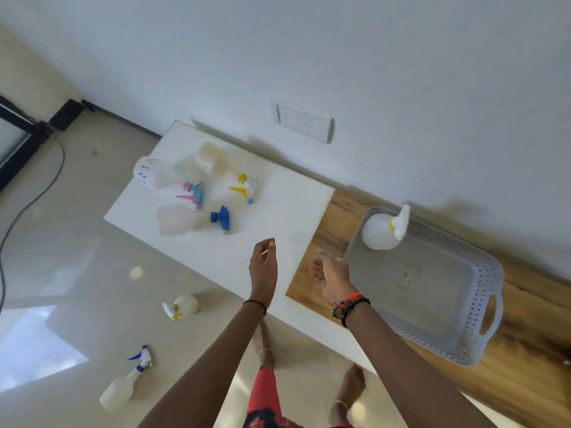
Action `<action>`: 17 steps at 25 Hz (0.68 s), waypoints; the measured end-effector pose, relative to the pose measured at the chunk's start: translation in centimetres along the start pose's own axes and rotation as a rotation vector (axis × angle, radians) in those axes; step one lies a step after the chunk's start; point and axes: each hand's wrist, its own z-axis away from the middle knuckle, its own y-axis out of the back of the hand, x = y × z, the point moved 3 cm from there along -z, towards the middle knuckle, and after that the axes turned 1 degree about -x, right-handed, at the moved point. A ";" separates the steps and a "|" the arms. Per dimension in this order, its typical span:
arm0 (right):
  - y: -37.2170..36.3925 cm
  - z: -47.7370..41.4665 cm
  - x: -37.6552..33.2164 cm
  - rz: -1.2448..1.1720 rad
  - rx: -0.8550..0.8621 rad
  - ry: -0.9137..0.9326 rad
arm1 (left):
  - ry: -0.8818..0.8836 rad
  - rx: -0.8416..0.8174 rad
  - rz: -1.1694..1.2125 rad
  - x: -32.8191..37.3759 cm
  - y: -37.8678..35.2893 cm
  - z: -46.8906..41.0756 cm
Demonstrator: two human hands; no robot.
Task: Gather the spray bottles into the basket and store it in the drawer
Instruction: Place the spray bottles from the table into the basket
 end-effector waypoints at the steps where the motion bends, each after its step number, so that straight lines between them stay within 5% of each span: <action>1: -1.8 -0.1 0.7 0.000 -0.015 -0.020 | -0.007 0.011 -0.025 0.0 1.8 -1.4; 9: -18.3 -0.3 6.3 -0.007 -0.185 -0.248 | -0.347 0.085 -0.744 1.3 17.7 -13.8; 17: -30.2 -3.6 10.3 0.017 -0.265 -0.298 | -0.409 -0.211 -1.252 0.1 22.2 -22.8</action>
